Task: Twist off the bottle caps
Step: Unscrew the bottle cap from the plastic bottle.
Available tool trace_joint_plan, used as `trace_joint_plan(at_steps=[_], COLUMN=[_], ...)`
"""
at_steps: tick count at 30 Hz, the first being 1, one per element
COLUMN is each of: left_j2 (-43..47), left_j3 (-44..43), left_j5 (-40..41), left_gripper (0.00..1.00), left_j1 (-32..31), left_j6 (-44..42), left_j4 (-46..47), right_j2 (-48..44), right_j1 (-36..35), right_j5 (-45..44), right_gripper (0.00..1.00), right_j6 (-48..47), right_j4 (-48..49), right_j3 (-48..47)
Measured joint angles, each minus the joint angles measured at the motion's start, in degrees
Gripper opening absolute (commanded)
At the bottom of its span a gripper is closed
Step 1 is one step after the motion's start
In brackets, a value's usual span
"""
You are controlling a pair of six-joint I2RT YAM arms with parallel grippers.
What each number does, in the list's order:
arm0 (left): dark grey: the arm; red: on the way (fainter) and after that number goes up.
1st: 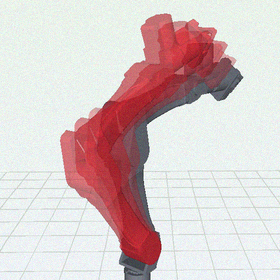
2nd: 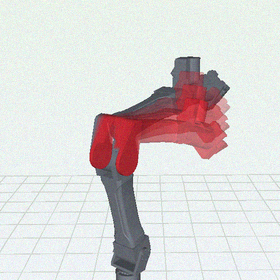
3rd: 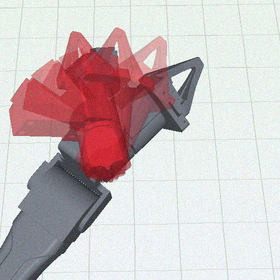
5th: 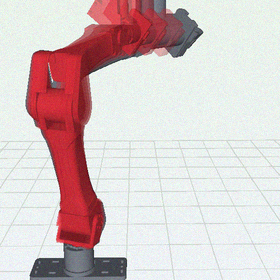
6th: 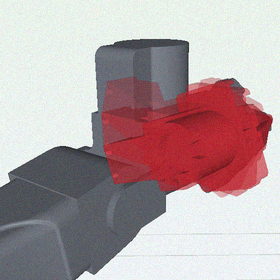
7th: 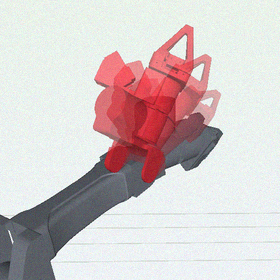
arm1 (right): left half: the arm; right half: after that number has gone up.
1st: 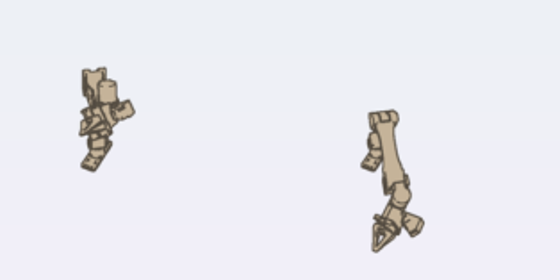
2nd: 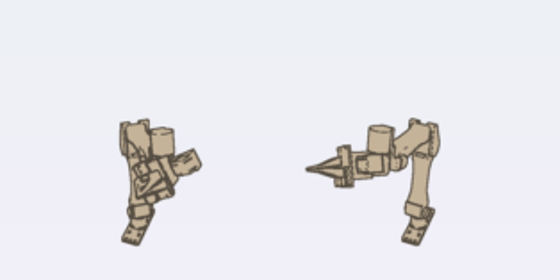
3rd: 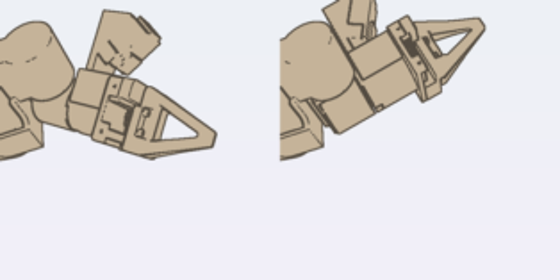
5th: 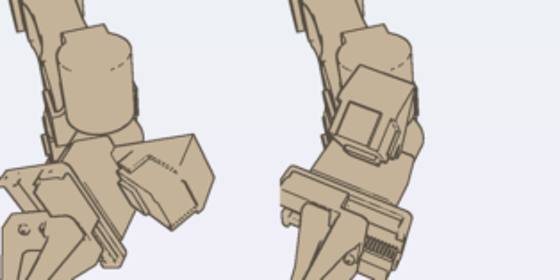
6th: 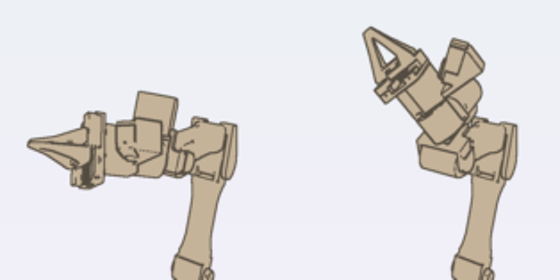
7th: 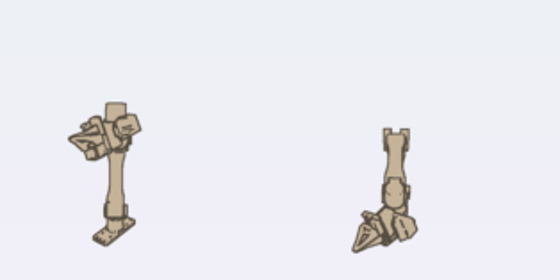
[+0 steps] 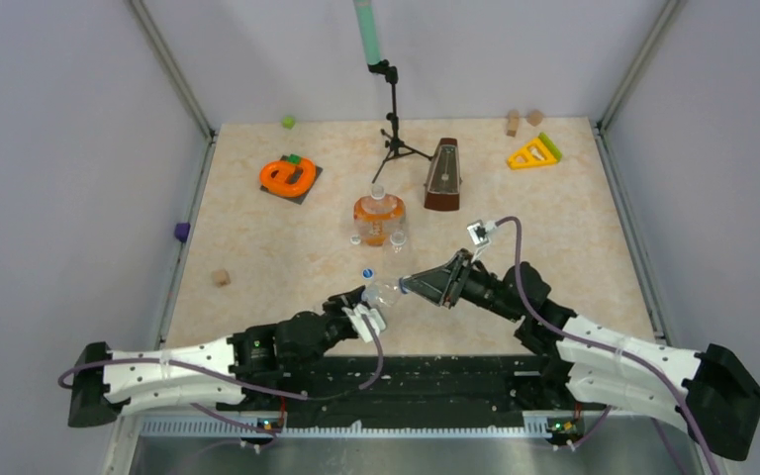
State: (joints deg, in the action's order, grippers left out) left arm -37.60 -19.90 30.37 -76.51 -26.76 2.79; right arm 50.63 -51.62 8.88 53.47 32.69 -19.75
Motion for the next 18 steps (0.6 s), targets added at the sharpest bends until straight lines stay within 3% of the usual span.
trace_joint_plan(at_steps=[4,9,18], left_j2=[4.8,8.5,5.4], left_j3=[0.2,0.1,-3.4], left_j5=[-7.4,-22.7,-46.9], left_gripper=[0.00,0.00,0.00], left_j1=[2.5,11.1,21.4], left_j6=[3.7,8.9,15.5], left_j4=[-1.8,-4.4,-7.0], right_j2=[-0.9,-1.2,-6.1], right_j1=[0.0,0.0,0.0], right_j5=[4.9,10.2,22.1], right_gripper=[0.00,0.00,0.00], right_j6=[-8.8,-19.7,-41.2], right_j4=[-1.4,-5.5,-7.0], right_j3=[-2.7,-6.4,-6.5])
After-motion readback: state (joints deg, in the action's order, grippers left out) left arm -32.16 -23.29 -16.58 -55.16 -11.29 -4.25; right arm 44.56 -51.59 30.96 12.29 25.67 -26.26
